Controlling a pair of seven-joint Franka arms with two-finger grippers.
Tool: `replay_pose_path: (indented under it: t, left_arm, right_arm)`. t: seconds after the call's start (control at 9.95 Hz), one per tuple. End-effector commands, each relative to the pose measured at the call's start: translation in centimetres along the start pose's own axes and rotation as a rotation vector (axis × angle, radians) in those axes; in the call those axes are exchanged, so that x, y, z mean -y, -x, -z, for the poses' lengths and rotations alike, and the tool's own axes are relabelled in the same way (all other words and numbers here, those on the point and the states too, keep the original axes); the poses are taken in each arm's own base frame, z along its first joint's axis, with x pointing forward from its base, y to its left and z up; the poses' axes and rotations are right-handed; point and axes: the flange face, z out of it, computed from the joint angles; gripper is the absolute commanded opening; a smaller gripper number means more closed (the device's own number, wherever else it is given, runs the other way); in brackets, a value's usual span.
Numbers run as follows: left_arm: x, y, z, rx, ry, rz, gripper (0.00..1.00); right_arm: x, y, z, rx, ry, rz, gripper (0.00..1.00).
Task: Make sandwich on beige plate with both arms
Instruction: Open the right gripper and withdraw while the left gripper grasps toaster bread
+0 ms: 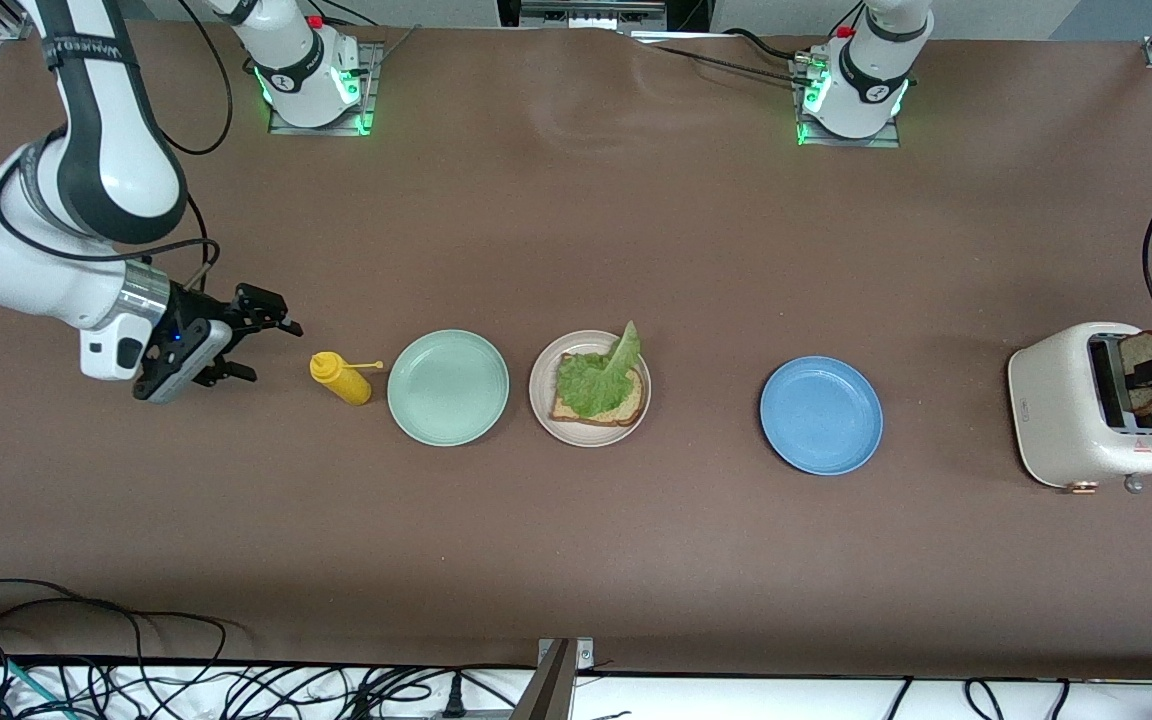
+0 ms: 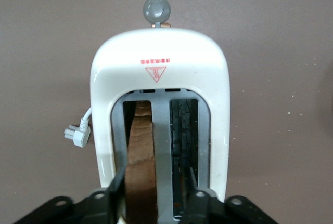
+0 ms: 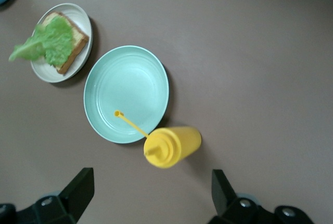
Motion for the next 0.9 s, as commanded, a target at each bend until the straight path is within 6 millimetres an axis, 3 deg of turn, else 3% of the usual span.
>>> replay_pose_path:
  t: [0.0, 0.1, 0.2, 0.4, 0.5, 0.7, 0.8]
  left_arm:
    - [0.3, 0.8, 0.9, 0.035, -0.042, -0.017, 0.0]
    - [0.3, 0.8, 1.0, 0.032, -0.044, -0.016, 0.0]
    - [0.2, 0.9, 1.7, 0.029, -0.049, -0.016, 0.0]
    - [-1.2, 1.0, 4.5, 0.018, -0.06, -0.027, 0.0]
    - [-1.7, 1.5, 6.8, 0.008, -0.071, -0.03, 0.0]
    - [-6.9, 1.3, 12.2, 0.018, -0.085, -0.089, 0.0]
    - [-8.9, 1.4, 13.9, 0.028, -0.07, -0.103, 0.0]
  right_arm:
    - [1.4, 0.8, 3.2, 0.056, 0.092, -0.233, 1.0]
    - [3.7, 0.7, 3.9, 0.11, 0.166, -0.265, 1.0]
    - [4.5, 1.2, 4.6, 0.152, 0.229, -0.317, 1.0]
    - [5.2, 2.8, 7.3, 0.187, 0.259, -0.463, 1.0]
    - [5.0, 4.0, 8.9, 0.2, 0.263, -0.558, 1.0]
    - [5.3, 5.5, 11.8, 0.217, 0.344, -0.577, 1.0]
    - [5.1, 6.0, 12.7, 0.222, 0.359, -0.583, 1.0]
